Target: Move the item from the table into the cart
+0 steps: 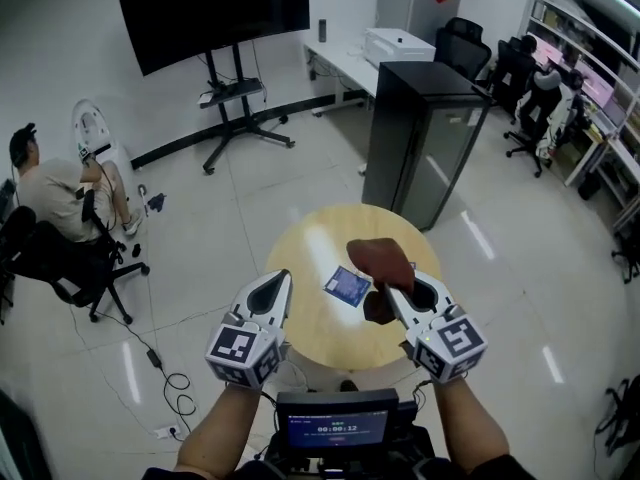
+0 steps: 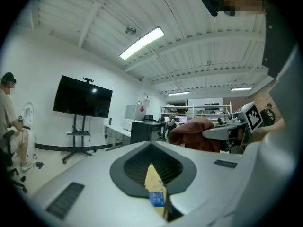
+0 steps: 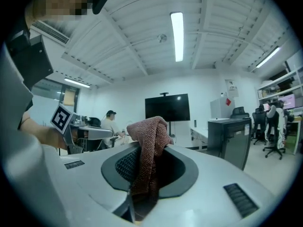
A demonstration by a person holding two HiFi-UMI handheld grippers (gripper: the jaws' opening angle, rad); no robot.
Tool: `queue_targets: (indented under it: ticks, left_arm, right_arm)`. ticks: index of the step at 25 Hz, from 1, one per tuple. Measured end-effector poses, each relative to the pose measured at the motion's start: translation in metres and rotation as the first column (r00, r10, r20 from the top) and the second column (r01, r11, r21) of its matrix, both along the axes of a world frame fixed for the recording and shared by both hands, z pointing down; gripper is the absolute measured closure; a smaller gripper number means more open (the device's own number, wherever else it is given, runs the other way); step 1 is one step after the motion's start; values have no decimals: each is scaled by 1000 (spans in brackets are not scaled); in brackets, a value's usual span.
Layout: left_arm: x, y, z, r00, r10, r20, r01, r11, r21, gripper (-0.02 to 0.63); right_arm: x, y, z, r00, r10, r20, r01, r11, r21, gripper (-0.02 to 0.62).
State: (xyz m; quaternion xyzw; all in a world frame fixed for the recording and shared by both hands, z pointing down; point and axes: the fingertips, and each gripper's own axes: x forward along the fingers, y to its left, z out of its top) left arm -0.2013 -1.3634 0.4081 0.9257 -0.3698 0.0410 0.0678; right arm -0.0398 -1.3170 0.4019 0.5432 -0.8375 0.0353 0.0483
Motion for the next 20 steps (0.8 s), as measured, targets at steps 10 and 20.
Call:
queue_targets:
  ticks: [10, 20]
  left_arm:
    - [262, 123, 4, 919, 394, -9, -393, 919, 28, 606]
    - [635, 432, -28, 703, 709, -52, -707, 705, 50, 606]
  right_arm:
    - [237, 182, -10, 911, 407, 73, -411, 910, 60, 531]
    - [553, 538, -40, 698, 713, 65, -714, 688, 130, 531]
